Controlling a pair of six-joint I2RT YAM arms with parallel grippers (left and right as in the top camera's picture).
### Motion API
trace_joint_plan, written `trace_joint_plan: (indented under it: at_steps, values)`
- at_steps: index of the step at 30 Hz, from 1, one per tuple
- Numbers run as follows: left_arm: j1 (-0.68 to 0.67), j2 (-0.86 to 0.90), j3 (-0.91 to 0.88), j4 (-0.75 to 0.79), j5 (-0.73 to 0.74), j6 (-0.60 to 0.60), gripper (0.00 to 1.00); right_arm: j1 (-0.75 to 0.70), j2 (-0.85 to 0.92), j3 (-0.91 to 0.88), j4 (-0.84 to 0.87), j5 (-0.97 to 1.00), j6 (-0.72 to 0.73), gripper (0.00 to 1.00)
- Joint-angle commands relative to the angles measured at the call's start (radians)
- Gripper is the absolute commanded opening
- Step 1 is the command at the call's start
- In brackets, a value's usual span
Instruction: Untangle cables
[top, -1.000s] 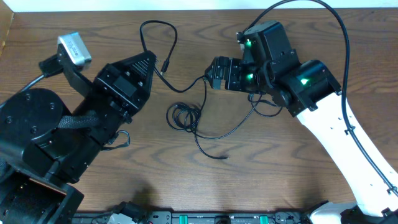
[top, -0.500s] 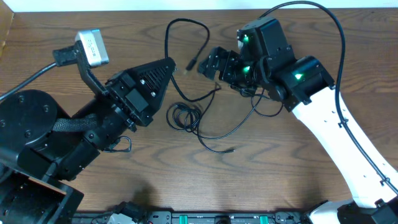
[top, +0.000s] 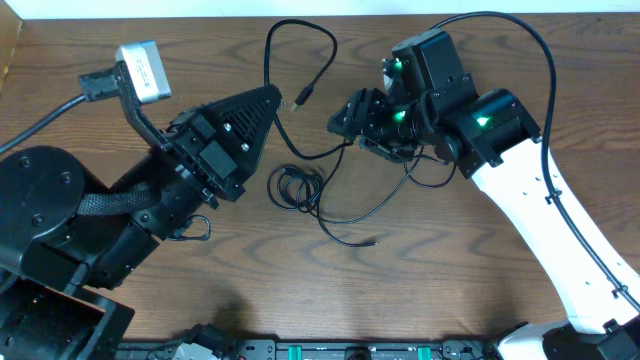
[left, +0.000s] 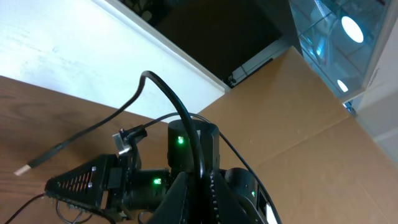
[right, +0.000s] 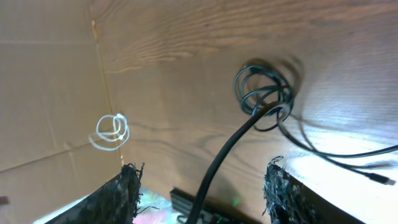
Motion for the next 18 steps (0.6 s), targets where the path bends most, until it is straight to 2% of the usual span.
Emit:
trace_joint_plan:
  at_steps: [1, 3, 8, 11, 14, 15, 16, 18]
  values:
    - [0.005, -0.004, 0.018, 0.01, 0.005, 0.015, 0.08, 0.008, 0.003, 0.001, 0.0, -0.063, 0.036, 0.6]
    - [0.005, -0.004, 0.019, 0.01, 0.005, 0.015, 0.08, 0.012, 0.003, 0.001, 0.001, -0.063, 0.06, 0.51]
    - [0.005, -0.004, 0.018, 0.01, 0.005, 0.015, 0.08, 0.014, 0.003, 0.001, 0.001, -0.078, 0.082, 0.49]
    - [0.005, -0.004, 0.018, 0.009, 0.005, 0.015, 0.08, 0.014, 0.003, 0.001, 0.002, -0.076, 0.082, 0.35]
    - [0.004, -0.004, 0.018, 0.009, 0.005, 0.015, 0.08, 0.014, 0.003, 0.001, 0.002, -0.066, 0.085, 0.16]
    - [0.005, -0.004, 0.018, 0.009, 0.005, 0.015, 0.08, 0.014, 0.003, 0.001, 0.002, -0.064, 0.085, 0.05]
    - [0.005, -0.004, 0.018, 0.008, 0.005, 0.015, 0.08, 0.014, 0.003, 0.001, 0.001, -0.06, 0.085, 0.02]
    - [0.005, -0.004, 0.018, 0.005, 0.005, 0.015, 0.08, 0.014, 0.003, 0.001, 0.001, -0.039, 0.084, 0.02]
